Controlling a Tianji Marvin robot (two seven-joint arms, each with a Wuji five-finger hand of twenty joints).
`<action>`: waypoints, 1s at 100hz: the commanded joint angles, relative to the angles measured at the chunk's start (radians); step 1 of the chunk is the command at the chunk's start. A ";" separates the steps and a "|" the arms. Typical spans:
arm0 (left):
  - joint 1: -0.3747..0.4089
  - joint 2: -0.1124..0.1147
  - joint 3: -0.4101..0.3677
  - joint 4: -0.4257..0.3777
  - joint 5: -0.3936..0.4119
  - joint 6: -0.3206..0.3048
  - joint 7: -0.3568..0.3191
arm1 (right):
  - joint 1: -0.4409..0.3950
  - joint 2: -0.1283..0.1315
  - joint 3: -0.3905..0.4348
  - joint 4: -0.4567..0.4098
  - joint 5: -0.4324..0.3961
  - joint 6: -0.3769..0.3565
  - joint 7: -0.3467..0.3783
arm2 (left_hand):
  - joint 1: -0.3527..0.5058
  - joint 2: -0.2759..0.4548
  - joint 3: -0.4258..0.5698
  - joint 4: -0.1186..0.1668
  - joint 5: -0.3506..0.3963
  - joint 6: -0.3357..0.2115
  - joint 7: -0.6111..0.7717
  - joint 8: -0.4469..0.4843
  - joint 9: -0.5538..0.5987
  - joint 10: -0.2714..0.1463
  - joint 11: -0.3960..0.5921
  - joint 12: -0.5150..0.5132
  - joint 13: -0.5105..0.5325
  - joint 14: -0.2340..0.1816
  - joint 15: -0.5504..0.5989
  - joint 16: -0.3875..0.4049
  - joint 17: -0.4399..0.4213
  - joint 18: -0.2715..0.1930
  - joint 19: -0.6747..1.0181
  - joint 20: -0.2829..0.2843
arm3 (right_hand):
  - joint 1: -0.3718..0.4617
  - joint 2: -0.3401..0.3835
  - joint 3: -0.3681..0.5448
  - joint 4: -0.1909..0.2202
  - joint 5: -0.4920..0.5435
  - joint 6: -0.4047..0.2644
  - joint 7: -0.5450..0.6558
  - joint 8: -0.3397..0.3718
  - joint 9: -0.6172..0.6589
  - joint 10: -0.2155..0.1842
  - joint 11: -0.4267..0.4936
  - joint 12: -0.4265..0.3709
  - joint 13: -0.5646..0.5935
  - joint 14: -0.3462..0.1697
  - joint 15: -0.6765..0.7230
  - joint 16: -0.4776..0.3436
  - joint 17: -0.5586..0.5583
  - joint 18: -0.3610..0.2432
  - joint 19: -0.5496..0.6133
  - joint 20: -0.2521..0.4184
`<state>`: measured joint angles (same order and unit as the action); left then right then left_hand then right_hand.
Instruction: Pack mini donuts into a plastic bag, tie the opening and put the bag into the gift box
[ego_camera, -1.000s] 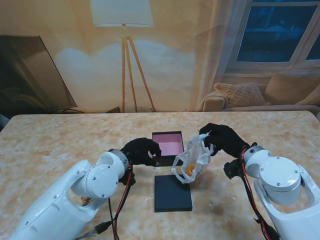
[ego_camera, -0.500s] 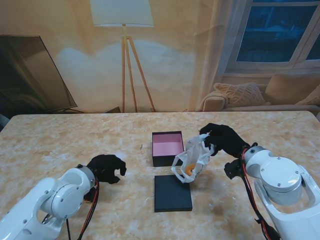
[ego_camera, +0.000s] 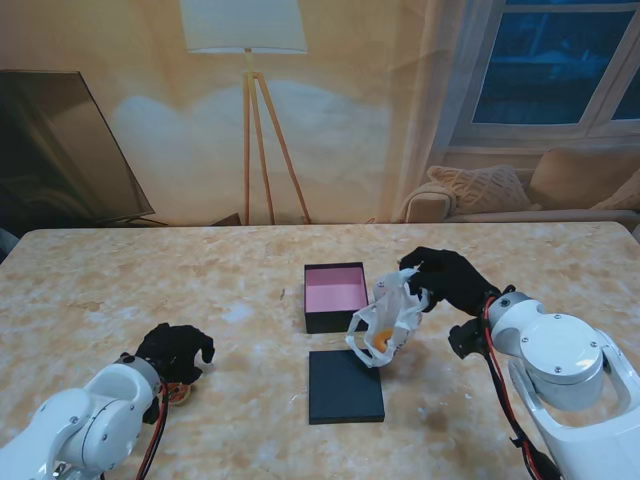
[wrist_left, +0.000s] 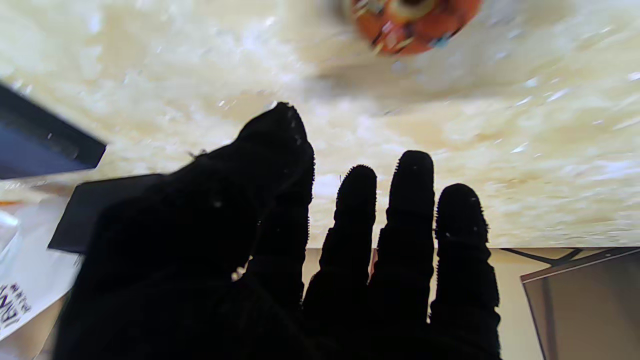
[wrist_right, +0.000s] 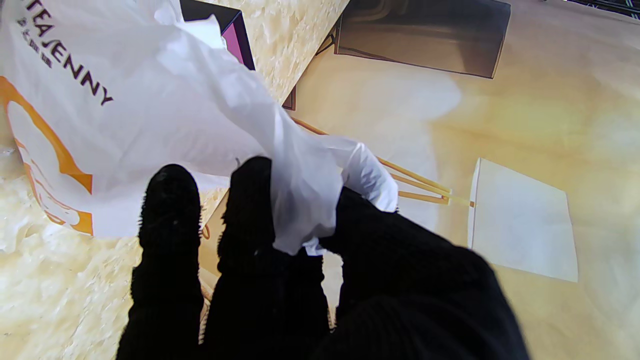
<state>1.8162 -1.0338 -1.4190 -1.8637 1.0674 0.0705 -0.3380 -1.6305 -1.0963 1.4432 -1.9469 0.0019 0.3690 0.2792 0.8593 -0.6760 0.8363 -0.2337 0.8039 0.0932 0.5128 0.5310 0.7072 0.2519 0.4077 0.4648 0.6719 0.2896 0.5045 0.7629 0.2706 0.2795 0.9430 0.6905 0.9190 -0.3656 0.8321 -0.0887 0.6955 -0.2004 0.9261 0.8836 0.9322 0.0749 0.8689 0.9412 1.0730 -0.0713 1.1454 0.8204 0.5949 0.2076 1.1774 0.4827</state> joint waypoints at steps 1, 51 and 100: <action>0.026 0.003 -0.007 -0.003 -0.003 0.007 -0.021 | -0.009 -0.005 -0.002 -0.004 -0.002 0.001 0.016 | -0.016 0.006 0.031 0.026 -0.018 -0.016 -0.026 -0.017 -0.020 -0.018 -0.019 -0.015 -0.016 0.026 -0.025 -0.026 -0.012 0.015 -0.013 -0.021 | 0.017 0.036 -0.009 0.002 0.004 -0.009 0.028 0.001 -0.003 -0.043 0.011 0.012 0.005 -0.024 0.019 0.002 -0.004 -0.014 0.007 0.006; 0.065 0.006 -0.047 0.016 0.077 -0.008 -0.043 | -0.014 -0.005 0.000 -0.005 -0.005 -0.006 0.014 | -0.017 -0.051 0.127 0.082 -0.081 -0.067 -0.124 -0.102 -0.108 -0.071 -0.068 -0.070 -0.014 0.018 -0.056 -0.070 -0.001 0.020 -0.034 -0.044 | 0.016 0.035 -0.008 0.002 0.007 -0.009 0.027 0.001 0.000 -0.043 0.010 0.015 0.006 -0.023 0.022 0.004 -0.006 -0.014 0.005 0.010; 0.030 0.013 -0.033 0.047 0.066 0.009 -0.102 | -0.012 -0.002 0.001 -0.003 -0.002 -0.006 0.025 | 0.009 -0.086 0.112 0.016 -0.045 -0.007 0.101 0.058 -0.098 -0.030 -0.032 -0.048 0.060 -0.045 0.004 -0.025 0.069 -0.036 0.016 -0.036 | 0.016 0.035 -0.007 0.003 0.008 -0.010 0.026 0.002 0.001 -0.045 0.009 0.016 0.005 -0.023 0.023 0.005 -0.006 -0.013 0.004 0.011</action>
<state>1.8508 -1.0207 -1.4610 -1.8221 1.1400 0.0707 -0.4217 -1.6360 -1.0952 1.4459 -1.9473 -0.0022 0.3655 0.2875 0.8315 -0.7096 0.9455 -0.1711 0.7313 0.0818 0.5301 0.5160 0.6208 0.2029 0.3596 0.4028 0.7103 0.2533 0.4796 0.7148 0.3323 0.2471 0.9352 0.6655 0.9190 -0.3656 0.8321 -0.0887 0.6955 -0.2004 0.9261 0.8836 0.9322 0.0749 0.8689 0.9413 1.0729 -0.0713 1.1465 0.8204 0.5947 0.2076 1.1774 0.4827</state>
